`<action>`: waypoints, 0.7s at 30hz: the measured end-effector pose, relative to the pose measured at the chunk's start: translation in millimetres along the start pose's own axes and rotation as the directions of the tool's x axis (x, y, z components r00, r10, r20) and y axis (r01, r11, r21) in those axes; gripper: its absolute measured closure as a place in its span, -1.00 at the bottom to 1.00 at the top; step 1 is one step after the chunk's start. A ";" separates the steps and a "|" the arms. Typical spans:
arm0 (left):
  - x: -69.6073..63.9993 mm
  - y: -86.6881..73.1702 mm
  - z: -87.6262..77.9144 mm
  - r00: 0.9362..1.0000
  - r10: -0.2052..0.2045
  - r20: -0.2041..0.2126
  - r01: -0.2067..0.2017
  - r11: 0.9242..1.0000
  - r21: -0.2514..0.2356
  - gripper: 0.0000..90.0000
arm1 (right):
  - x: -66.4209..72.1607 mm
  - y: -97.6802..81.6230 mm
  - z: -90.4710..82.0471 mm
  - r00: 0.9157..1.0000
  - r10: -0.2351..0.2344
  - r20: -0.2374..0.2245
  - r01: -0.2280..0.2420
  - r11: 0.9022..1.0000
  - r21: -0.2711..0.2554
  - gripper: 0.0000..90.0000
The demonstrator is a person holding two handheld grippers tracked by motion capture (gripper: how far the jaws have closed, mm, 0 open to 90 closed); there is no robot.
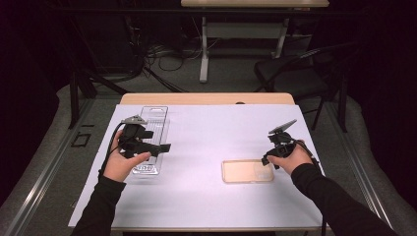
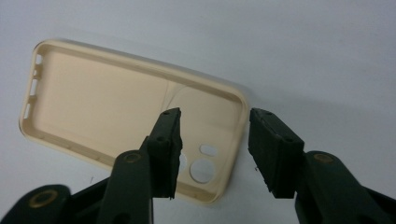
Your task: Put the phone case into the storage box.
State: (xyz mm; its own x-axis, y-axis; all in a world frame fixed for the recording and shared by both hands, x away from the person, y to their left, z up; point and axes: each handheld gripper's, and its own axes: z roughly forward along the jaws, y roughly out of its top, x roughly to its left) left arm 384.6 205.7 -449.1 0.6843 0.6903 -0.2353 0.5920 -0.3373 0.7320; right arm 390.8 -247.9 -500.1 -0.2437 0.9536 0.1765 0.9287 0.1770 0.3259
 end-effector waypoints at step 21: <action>-0.1 -0.2 0.6 1.000 0.005 0.004 -0.005 1.000 0.001 -0.87 | -8.8 6.5 8.3 0.989 0.133 0.064 -0.141 0.978 0.151 0.64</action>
State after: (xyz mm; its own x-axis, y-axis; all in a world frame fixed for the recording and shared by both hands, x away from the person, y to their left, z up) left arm 384.7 205.3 -449.6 0.6888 0.6862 -0.2340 0.5889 -0.3413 0.7326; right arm 401.2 -253.2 -507.2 -0.0997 0.9824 0.1582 0.9853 0.0752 0.1537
